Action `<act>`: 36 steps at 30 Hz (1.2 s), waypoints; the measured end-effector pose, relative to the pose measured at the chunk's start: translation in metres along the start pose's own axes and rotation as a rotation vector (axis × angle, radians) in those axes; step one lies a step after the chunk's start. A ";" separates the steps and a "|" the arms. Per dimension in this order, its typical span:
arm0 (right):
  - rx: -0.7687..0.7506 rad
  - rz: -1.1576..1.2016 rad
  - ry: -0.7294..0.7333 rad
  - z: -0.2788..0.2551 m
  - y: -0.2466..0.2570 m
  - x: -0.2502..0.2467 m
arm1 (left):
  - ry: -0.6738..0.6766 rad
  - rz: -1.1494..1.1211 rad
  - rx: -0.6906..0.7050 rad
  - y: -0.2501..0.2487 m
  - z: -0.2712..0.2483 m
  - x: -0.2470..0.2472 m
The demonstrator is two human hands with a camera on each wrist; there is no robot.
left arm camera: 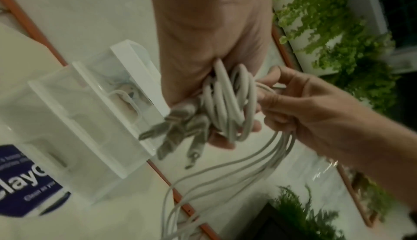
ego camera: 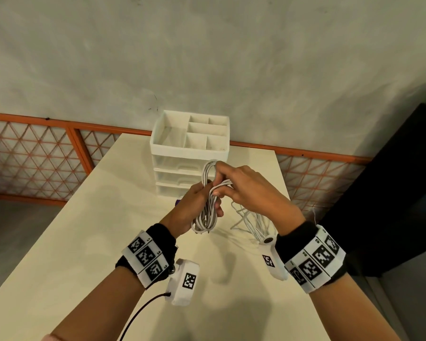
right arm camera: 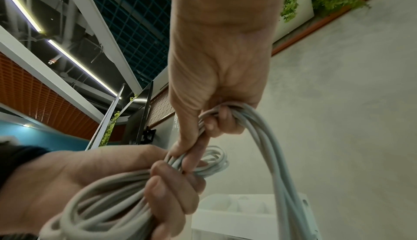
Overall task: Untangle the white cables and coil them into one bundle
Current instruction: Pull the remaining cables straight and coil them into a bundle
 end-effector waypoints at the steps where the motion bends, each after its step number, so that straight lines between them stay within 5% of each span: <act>1: -0.005 0.026 0.009 0.001 0.000 0.001 | -0.010 0.005 0.020 0.001 0.000 0.000; 5: 0.055 0.196 0.051 -0.001 -0.007 -0.001 | -0.025 0.030 0.073 0.001 -0.003 -0.003; 10: 0.215 0.360 0.285 -0.012 -0.027 -0.005 | 0.022 0.055 0.089 0.003 -0.007 -0.016; 14: 0.164 0.308 0.119 -0.007 -0.020 -0.007 | 0.012 0.293 0.044 0.012 -0.008 -0.012; 19: 0.216 0.408 -0.121 0.011 -0.016 -0.012 | 0.106 0.274 -0.021 0.013 -0.013 0.007; 27: 0.241 0.067 -0.105 0.015 -0.025 -0.007 | 0.141 0.334 0.041 0.015 -0.019 0.003; 36: 0.242 0.729 -0.207 -0.022 -0.063 0.028 | 0.009 0.173 0.168 -0.003 -0.018 -0.021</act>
Point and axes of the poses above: each hand's wrist, its own z-axis towards the middle knuckle, its own x-axis out of the palm, y = z × x, the point moved 3 cm from there along z, towards the middle knuckle
